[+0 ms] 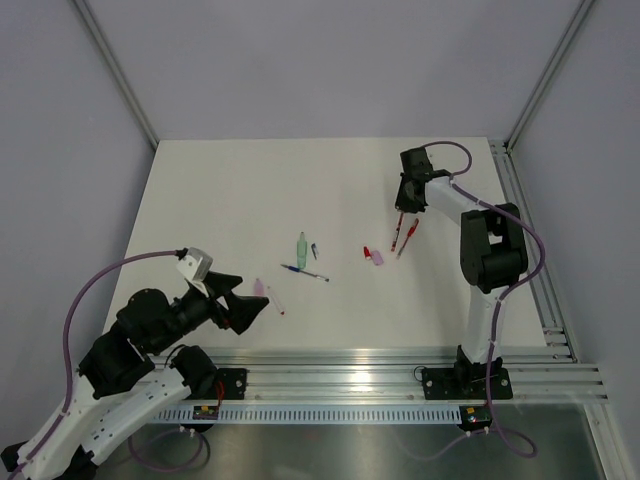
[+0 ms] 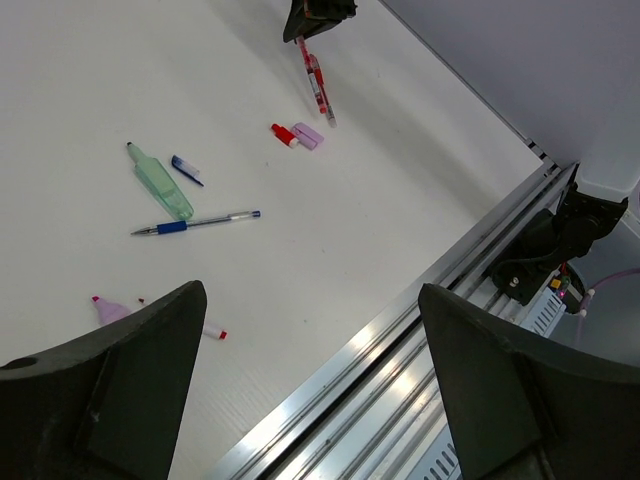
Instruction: Insert the pens into the pen caps
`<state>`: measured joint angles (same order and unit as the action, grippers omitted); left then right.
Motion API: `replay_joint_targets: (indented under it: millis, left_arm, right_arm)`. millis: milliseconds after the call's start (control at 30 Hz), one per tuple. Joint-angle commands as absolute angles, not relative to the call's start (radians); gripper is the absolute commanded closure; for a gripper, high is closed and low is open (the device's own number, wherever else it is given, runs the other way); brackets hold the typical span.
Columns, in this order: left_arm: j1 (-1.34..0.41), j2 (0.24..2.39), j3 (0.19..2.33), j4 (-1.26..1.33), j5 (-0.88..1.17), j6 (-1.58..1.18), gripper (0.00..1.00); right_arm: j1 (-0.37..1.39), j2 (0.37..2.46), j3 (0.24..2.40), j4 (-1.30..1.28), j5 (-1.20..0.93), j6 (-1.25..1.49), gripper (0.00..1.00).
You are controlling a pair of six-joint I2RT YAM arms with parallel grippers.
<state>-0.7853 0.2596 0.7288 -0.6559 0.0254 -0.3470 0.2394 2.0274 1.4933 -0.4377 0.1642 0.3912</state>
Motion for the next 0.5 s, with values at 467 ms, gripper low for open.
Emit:
replay_joint_targets:
  millis: [467]
  left_arm:
    - [-0.75, 0.29, 0.729, -0.626, 0.005, -0.336, 0.05]
  right_arm:
    - [0.244, 2.048, 1.534, -0.548, 0.117, 0.405, 0.66]
